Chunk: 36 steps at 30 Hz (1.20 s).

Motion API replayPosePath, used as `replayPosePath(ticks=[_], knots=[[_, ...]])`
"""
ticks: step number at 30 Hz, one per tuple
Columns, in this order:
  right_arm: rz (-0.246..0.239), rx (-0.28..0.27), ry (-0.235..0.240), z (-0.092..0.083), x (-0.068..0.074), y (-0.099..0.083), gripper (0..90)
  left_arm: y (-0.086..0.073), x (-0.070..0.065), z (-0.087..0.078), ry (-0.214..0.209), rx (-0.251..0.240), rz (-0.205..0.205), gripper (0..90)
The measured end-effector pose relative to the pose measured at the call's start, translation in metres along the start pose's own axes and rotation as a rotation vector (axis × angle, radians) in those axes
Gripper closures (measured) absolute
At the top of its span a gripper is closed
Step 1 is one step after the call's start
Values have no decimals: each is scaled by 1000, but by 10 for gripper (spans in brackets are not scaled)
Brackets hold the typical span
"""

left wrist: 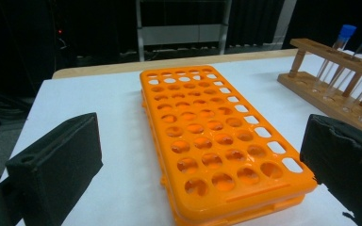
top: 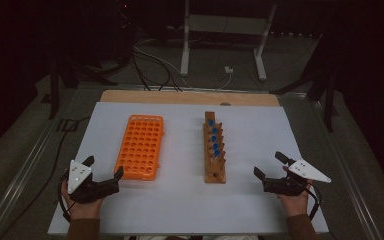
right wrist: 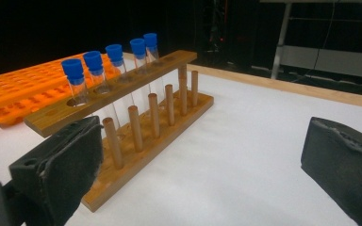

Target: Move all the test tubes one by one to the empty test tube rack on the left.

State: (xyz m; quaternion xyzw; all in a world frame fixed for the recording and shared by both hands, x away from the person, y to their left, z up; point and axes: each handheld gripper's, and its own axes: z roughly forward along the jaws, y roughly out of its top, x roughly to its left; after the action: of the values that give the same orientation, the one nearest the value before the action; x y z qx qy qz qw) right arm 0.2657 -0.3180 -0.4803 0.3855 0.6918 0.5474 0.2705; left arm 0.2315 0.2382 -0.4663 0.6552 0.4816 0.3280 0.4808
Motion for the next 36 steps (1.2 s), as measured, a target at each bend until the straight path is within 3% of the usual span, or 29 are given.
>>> replayPosePath(ticks=[12, 18, 22, 23, 26, 36], knots=[[-8, 3, 7, 1, 7, 2, 0, 0, 0, -5, 22, -30, -22, 6], [-8, 13, 44, 5, 18, 5, 1, 2, -2, -8, 64, -63, -17, 6], [6, 10, 61, 9, 22, 9, 4, 1, -1, -7, 65, -62, -29, 6], [2, 18, 50, 10, 27, 11, 58, 1, -1, -7, 65, -61, -28, 6], [2, 22, 52, 12, 31, 12, 70, 2, -2, -7, 63, -62, -26, 6], [-19, 56, 147, 36, 50, 26, 127, 0, -1, -7, 72, -56, -35, 6]])
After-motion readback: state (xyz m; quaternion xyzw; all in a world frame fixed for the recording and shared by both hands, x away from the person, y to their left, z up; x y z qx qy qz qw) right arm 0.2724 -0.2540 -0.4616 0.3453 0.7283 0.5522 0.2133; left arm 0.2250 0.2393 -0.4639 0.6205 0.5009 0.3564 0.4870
